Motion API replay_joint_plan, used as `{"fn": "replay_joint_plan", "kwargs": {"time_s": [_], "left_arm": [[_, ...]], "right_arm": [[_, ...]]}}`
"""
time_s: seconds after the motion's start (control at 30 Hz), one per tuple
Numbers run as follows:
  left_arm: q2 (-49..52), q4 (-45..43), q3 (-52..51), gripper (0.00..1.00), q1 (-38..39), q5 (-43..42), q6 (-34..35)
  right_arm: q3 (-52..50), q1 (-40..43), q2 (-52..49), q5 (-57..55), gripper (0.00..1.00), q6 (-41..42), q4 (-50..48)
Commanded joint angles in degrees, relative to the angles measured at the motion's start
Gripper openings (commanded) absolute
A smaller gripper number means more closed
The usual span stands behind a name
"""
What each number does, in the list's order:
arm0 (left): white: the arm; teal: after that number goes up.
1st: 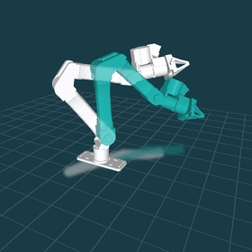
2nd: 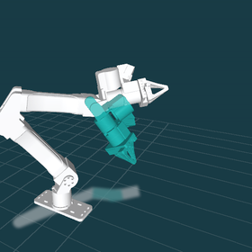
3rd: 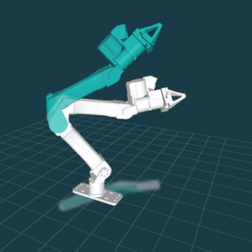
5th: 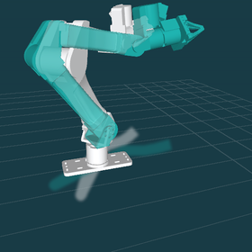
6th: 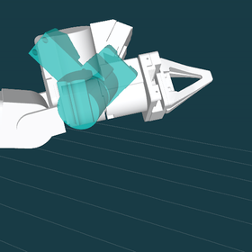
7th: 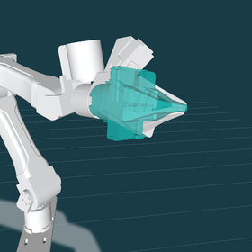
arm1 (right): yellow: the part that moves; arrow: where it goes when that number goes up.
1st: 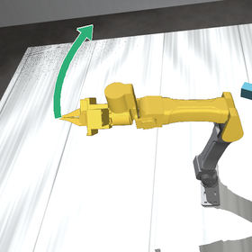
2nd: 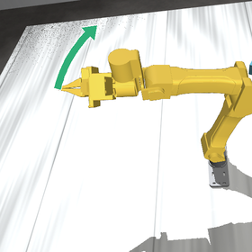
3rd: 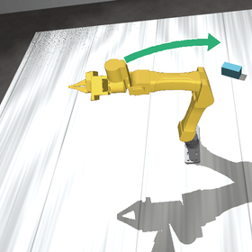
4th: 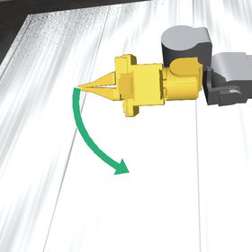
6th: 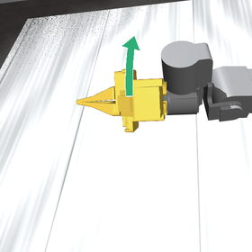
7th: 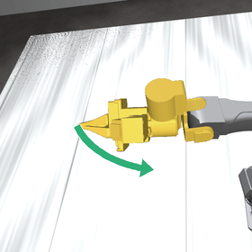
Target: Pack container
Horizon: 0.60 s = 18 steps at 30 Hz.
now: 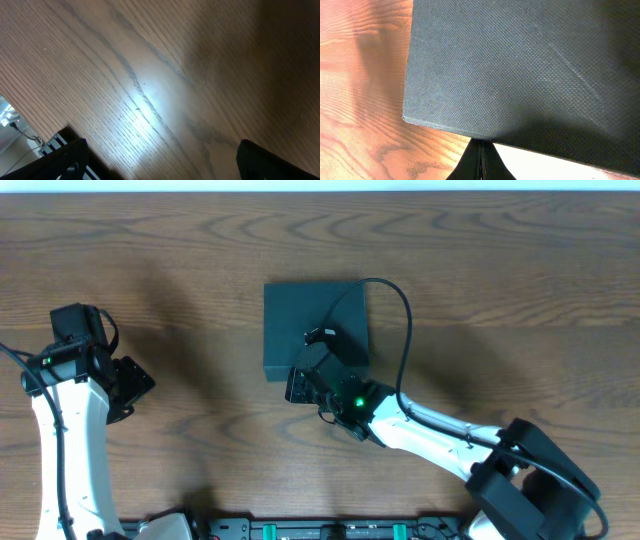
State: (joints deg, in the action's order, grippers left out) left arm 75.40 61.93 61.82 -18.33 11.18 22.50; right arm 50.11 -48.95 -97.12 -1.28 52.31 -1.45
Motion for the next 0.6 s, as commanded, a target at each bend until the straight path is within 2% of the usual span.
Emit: {"fn": "replay_joint_plan", "kwargs": {"time_s": [0.0,0.57], "left_arm": [[0.2,0.3,0.3,0.95,-0.3,1.0,-0.2],[0.2,0.3,0.3,0.95,-0.3,1.0,-0.2]], "right_arm": [[0.0,0.5,-0.3,-3.4,0.02,-0.2,-0.3],[0.0,6.4,-0.3,-8.0,0.01,-4.3,-1.4]]}}
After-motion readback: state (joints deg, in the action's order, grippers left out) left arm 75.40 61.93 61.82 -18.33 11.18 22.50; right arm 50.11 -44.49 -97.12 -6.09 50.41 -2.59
